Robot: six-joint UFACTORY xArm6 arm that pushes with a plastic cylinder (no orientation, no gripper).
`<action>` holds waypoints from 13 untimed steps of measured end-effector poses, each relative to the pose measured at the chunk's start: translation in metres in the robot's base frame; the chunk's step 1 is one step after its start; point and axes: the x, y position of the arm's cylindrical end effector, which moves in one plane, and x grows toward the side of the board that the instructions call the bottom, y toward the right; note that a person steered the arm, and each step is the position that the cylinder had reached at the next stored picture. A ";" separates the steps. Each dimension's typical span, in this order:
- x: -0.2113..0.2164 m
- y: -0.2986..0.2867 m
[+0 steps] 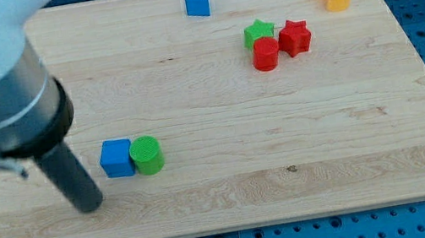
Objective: Push the blue cube into the blue triangle
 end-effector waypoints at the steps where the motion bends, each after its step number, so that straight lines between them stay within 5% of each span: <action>1: 0.005 0.025; 4: -0.130 0.008; 6: -0.128 0.000; 8: -0.241 0.000; 9: -0.260 0.000; 11: -0.195 0.000; 12: -0.204 0.032; 13: -0.263 0.057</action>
